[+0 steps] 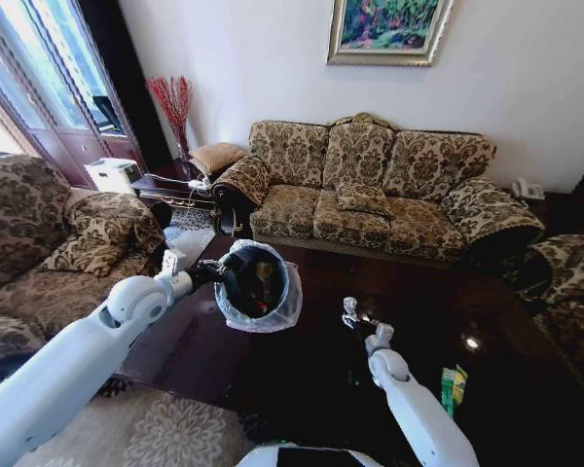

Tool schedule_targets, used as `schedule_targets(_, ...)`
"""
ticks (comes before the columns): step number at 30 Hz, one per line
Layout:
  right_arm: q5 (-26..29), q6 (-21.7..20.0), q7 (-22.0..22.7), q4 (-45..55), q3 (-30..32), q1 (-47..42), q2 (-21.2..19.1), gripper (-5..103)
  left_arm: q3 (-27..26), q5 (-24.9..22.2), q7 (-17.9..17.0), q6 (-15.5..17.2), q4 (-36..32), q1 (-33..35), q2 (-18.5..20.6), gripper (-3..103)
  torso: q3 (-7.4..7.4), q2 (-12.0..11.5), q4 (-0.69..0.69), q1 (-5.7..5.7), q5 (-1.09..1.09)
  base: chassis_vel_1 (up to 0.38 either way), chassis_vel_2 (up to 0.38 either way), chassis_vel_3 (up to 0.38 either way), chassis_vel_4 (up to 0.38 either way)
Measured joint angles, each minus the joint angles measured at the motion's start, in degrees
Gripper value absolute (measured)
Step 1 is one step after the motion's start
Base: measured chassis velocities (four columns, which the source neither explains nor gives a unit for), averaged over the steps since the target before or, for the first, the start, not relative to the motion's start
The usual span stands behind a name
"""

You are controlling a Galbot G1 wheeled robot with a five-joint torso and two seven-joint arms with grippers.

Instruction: Move to the front of the table and place the trash on the table into the trash bin.

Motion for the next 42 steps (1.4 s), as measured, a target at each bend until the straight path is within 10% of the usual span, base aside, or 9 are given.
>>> schedule_targets(19, 1.47, 0.28, 1.04, 3.71, 0.14, -0.14, -0.15, 47, 0.18, -0.18, 0.01, -0.08, -0.53, -0.38, 0.58, 0, 0.0, 0.0, 0.0, 0.0, 0.02, 0.0, 0.0, 0.0, 0.0)
schedule_targets(24, 2.86, 0.66, 3.43, 16.09, -0.1, 0.11, -3.66, 44, 0.24, -0.27, 0.0, -0.08, -0.75, -0.37, 0.77, 0, 0.0, 0.0, 0.0, 0.0, 0.0, 0.0, 0.0, 0.0, 0.0)
schedule_targets(33, 17.67, -0.83, -2.91, 44.49, -2.83, 12.57, -24.45, 44, 5.88, -1.75, -0.25, 1.16, 0.56, -5.75, 0.4, 0, 0.0, 0.0, 0.0, -0.01, -0.01, 0.0, 0.0, 0.0, 0.0)
schedule_targets(42, 23.05, -4.7, -12.68, 47.82, -11.33, 21.06, -27.47, 44, 21.13, -2.22, -0.89, 2.62, 5.06, -18.62, -2.82, 0, 0.0, 0.0, 0.0, 0.0, 0.02, 0.0, 0.0, 0.0, 0.0)
